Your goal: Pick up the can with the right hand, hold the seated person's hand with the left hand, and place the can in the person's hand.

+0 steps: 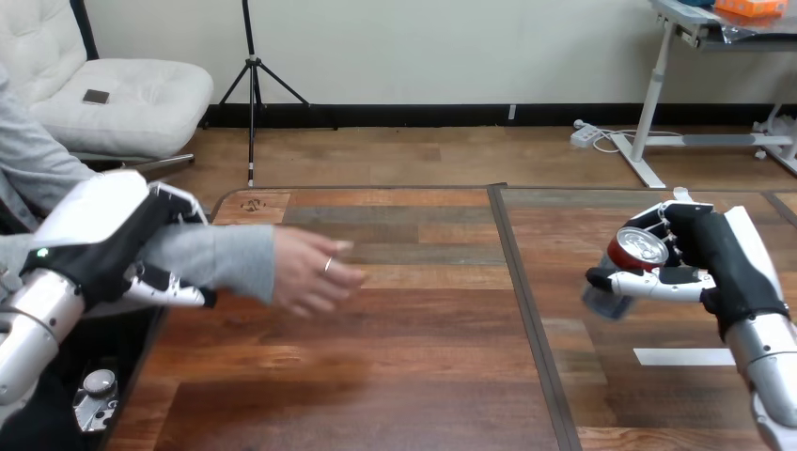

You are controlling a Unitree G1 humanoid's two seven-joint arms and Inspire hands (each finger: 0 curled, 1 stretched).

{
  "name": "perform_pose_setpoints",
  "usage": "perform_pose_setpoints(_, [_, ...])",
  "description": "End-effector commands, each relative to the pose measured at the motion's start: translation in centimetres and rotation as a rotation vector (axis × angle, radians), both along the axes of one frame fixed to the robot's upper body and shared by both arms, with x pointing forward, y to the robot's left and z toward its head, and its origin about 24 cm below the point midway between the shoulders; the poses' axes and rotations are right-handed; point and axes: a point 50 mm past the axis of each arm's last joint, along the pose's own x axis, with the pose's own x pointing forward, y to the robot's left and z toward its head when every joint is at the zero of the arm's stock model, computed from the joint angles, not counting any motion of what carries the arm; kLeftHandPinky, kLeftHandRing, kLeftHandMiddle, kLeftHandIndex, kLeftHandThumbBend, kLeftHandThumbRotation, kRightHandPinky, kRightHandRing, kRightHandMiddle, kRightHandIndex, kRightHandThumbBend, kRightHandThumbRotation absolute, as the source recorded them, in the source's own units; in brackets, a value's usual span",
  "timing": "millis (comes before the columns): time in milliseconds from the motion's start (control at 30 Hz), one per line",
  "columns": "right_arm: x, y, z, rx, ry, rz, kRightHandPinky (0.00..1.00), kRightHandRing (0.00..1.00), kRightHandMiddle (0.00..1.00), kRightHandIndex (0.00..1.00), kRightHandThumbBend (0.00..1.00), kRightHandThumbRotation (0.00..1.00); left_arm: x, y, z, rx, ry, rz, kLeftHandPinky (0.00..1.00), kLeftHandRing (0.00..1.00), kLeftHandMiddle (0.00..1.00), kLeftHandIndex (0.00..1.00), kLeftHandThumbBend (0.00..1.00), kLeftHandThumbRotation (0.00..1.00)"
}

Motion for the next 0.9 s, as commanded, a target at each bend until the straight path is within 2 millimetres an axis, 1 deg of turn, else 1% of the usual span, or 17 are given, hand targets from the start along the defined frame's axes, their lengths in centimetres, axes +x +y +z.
perform_pose_setpoints(0, [2.5, 2.3, 4.1, 0.025, -0.195, 0.055, 0.35, 0.37, 0.42, 0.44, 0.78, 0.0, 0.7, -1.9, 3.8, -0.084, -0.187, -0.074, 0.28, 0.33, 0.39, 0.45, 0.74, 0.0])
perform_pose_setpoints(533, [3.3, 4.6, 4.2, 0.081, -0.215, 0.096, 0.35, 0.37, 0.41, 0.44, 0.78, 0.0, 0.5, -3.2, 4.4, -0.143, -0.204, -0.107, 0.25, 0.3, 0.37, 0.43, 0.71, 0.0])
perform_pose_setpoints(867, [3.8, 6.2, 4.5, 0.081, -0.227, 0.124, 0.35, 0.37, 0.42, 0.44, 0.8, 0.0, 0.5, -4.1, 4.3, -0.178, -0.202, -0.105, 0.24, 0.29, 0.37, 0.43, 0.71, 0.0])
